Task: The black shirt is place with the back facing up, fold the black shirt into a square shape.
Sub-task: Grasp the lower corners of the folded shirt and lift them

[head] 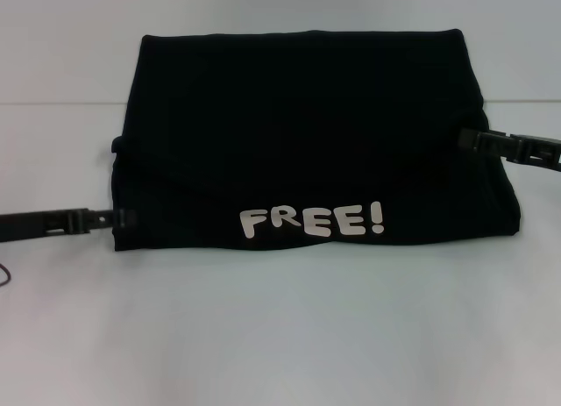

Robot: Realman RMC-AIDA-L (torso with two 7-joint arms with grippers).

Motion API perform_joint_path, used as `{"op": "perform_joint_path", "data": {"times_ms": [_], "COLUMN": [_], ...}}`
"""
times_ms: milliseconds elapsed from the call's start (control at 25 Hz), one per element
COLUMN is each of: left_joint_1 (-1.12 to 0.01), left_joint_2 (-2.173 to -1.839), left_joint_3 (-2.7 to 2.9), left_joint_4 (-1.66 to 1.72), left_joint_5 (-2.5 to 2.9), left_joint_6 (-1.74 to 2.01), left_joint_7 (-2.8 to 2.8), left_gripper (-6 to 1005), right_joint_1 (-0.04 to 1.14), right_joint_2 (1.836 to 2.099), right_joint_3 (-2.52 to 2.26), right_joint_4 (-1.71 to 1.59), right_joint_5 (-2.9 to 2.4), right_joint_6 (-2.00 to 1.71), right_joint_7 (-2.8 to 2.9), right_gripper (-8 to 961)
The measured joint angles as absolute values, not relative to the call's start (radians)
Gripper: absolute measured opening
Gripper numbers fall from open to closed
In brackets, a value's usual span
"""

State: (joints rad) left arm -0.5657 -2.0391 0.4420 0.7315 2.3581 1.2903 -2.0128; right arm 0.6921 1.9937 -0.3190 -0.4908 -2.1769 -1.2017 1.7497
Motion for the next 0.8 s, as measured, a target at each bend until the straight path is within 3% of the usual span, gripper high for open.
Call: {"op": "perform_joint_path", "data": {"times_ms": [800], "left_joint_1": [-0.573], "left_joint_2": [-2.057], "left_joint_3": [0.569], "left_joint_4": [0.698], "left_joint_5": [2.358], "left_joint_6": [1.223], "left_joint_7": [-2.012], "left_gripper": [863], "right_joint_1": [0.685], "right_joint_2": [1.994], "right_joint_3": [-0.322], "right_joint_4": [-0.489], "right_joint_5": [-2.175], "right_joint_6": [-1.201], "right_joint_7": [1.755], "right_gripper": [716]}}
